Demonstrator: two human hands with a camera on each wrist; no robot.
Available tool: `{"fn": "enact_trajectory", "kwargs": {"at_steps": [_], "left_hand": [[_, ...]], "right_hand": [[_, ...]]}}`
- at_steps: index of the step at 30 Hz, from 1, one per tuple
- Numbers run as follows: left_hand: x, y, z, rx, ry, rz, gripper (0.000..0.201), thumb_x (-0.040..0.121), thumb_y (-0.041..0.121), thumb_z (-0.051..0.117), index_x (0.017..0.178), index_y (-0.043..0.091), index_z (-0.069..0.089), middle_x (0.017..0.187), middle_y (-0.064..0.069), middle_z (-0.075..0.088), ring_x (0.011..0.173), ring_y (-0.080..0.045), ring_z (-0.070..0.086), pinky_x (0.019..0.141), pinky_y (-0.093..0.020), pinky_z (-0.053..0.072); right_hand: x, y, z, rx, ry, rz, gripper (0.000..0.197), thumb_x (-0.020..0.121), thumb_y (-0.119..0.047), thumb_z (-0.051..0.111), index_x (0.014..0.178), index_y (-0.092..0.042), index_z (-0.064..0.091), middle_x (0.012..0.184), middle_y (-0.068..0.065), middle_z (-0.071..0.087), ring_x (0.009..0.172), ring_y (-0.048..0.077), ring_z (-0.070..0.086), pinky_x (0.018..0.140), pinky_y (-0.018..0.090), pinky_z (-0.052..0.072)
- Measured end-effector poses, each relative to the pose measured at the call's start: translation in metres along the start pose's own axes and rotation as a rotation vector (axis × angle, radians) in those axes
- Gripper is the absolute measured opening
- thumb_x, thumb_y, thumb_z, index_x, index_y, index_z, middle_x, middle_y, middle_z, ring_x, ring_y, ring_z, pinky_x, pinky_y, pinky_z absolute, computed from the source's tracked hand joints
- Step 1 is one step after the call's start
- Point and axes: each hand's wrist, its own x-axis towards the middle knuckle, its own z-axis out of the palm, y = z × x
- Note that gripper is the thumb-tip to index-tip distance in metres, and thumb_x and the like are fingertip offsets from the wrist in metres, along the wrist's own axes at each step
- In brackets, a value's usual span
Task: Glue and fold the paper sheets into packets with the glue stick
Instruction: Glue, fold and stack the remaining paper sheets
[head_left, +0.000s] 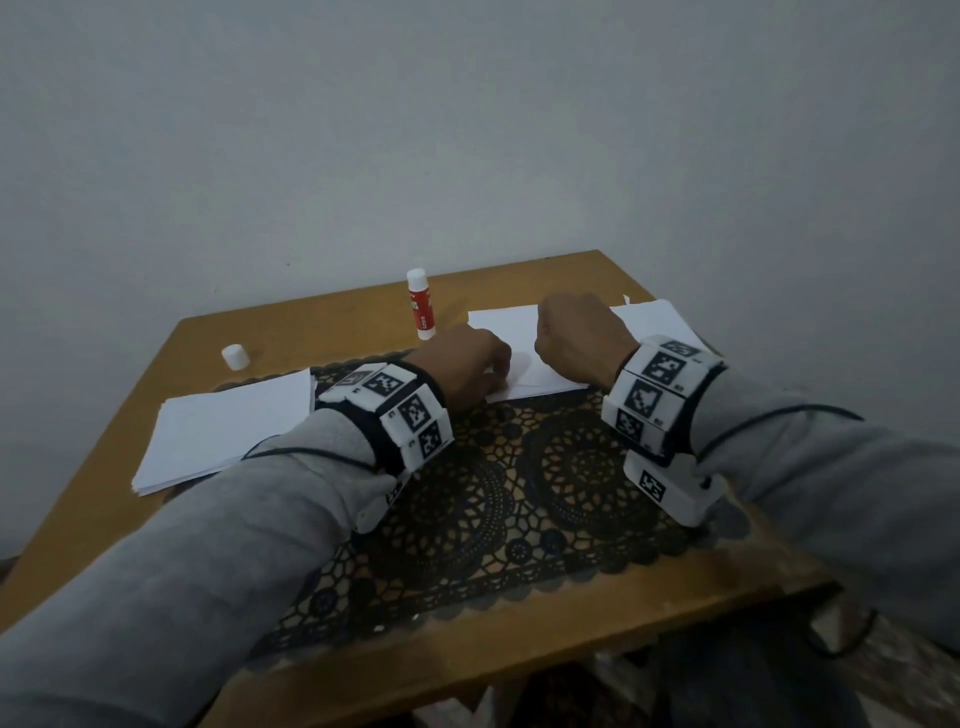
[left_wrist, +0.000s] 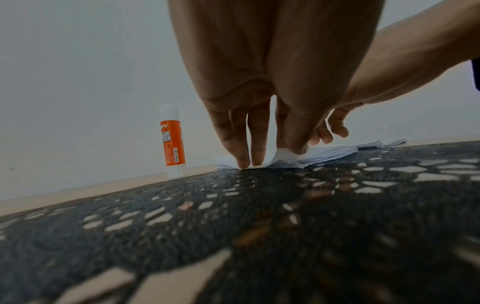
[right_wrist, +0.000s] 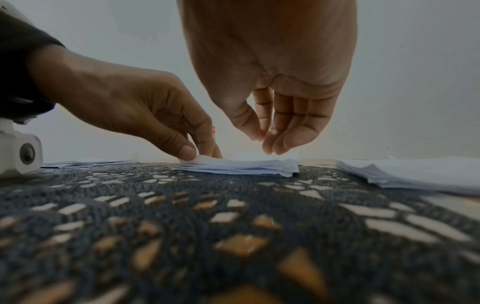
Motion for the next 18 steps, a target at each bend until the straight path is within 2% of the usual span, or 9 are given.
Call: {"fn": "enact_trajectory", "kwargs": {"at_steps": [5,10,14,18], "left_hand": [[0.0,0.006,-0.001,0.013,0.009,0.016,0.016,0.094,0.015,0.053,0.102,0.013,0.066,0.108,-0.003,0.066,0.099,-0.018,0.059,0.079,-0.021,0.04],[-0.001,0.006,-0.002,0.035,0.019,-0.004,0.016,0.091,0.014,0.055,0.102,0.01,0.066,0.106,-0.006,0.067,0.097,-0.02,0.06,0.076,-0.021,0.04],[-0.003,0.003,-0.004,0.047,0.009,-0.019,0.013,0.088,0.015,0.058,0.098,0.011,0.066,0.102,-0.005,0.065,0.094,-0.019,0.058,0.076,-0.024,0.043],[-0.017,-0.001,-0.013,0.02,-0.016,-0.03,0.004,0.087,0.014,0.06,0.085,0.017,0.06,0.091,0.002,0.061,0.087,-0.015,0.055,0.075,-0.024,0.042]], "right_hand": [[-0.001,-0.001,-0.001,0.022,0.005,0.002,0.027,0.087,-0.004,0.05,0.062,-0.011,0.039,0.064,0.004,0.046,0.059,0.019,0.045,0.05,0.028,0.03],[0.0,-0.001,-0.001,0.025,0.014,-0.009,0.028,0.086,-0.005,0.049,0.062,-0.011,0.037,0.063,0.004,0.044,0.056,0.017,0.041,0.049,0.028,0.026],[-0.001,0.0,0.0,0.039,0.016,-0.023,0.021,0.085,-0.007,0.047,0.067,-0.012,0.04,0.069,0.003,0.047,0.066,0.022,0.048,0.051,0.029,0.029],[-0.003,0.0,-0.001,0.045,0.028,-0.055,0.009,0.088,-0.008,0.047,0.079,-0.006,0.051,0.078,0.006,0.053,0.075,0.025,0.053,0.055,0.03,0.033]]}}
